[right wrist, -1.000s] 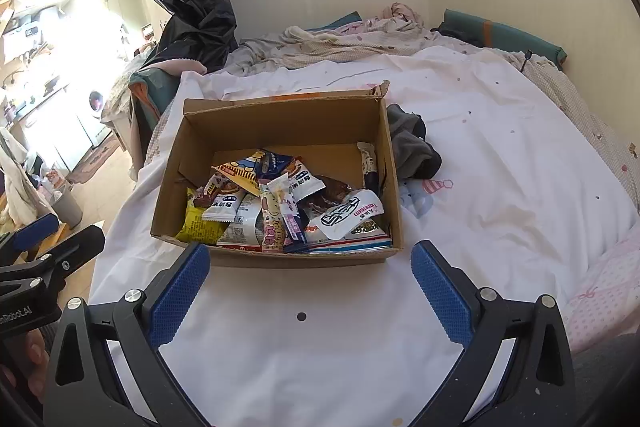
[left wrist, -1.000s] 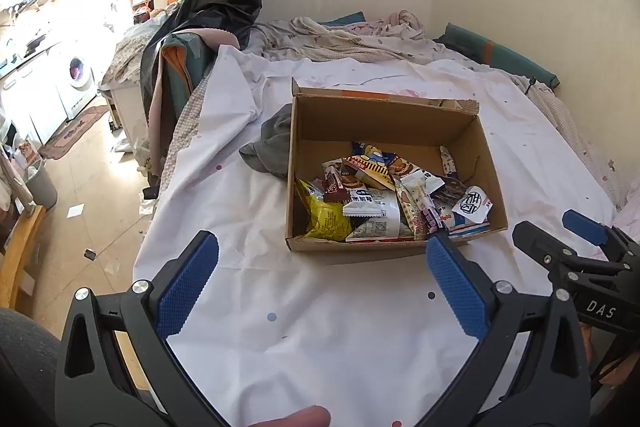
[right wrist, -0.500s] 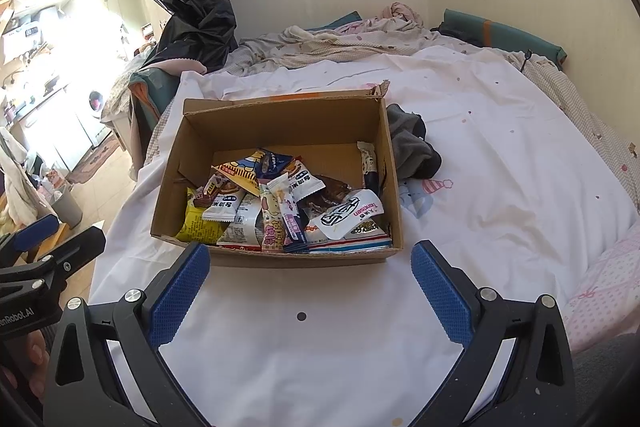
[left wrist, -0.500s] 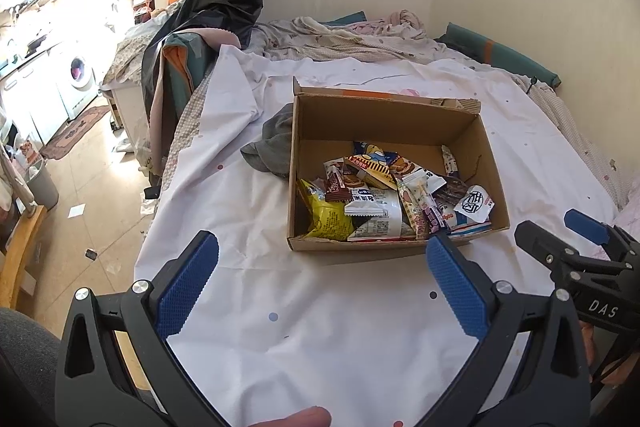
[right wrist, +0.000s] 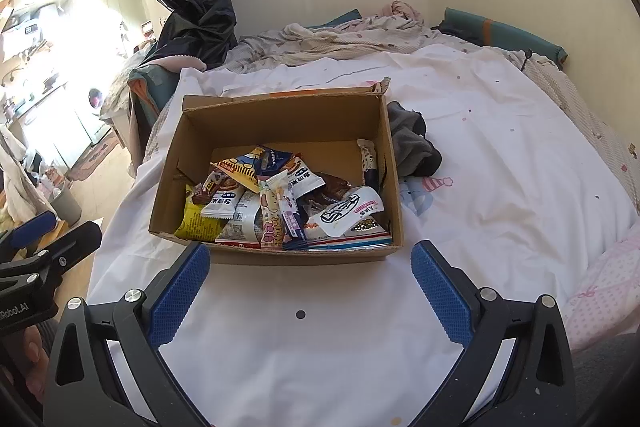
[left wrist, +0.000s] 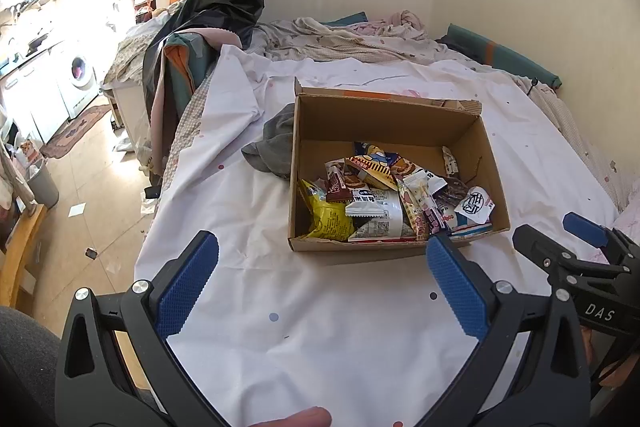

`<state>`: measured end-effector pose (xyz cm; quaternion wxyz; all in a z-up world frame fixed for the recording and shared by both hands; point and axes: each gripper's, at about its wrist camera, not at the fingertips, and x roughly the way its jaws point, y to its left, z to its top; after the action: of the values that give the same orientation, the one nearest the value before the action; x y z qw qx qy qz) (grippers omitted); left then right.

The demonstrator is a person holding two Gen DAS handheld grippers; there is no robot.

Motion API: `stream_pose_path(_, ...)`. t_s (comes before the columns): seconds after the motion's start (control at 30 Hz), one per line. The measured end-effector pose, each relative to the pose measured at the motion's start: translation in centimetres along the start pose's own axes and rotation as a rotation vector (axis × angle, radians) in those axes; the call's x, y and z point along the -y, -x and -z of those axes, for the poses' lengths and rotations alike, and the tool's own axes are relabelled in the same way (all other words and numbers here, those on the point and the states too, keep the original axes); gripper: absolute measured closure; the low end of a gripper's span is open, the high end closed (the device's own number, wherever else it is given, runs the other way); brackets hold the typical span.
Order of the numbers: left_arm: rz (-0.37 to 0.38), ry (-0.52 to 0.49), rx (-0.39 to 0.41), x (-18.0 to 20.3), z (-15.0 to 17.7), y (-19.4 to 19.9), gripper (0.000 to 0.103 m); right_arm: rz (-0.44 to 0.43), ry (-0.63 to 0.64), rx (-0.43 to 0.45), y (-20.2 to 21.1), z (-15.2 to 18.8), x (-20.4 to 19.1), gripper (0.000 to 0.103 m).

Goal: Organize snacks

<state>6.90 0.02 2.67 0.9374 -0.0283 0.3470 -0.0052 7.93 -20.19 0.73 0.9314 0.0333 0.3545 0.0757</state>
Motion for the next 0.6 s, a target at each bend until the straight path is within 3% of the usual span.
stream_pose_path(0.6, -0.004, 0.008, -0.024, 0.13, 0.25, -0.62, 0.0, 0.005, -0.005, -0.003, -0.16, 0.11, 0.07, 0.0)
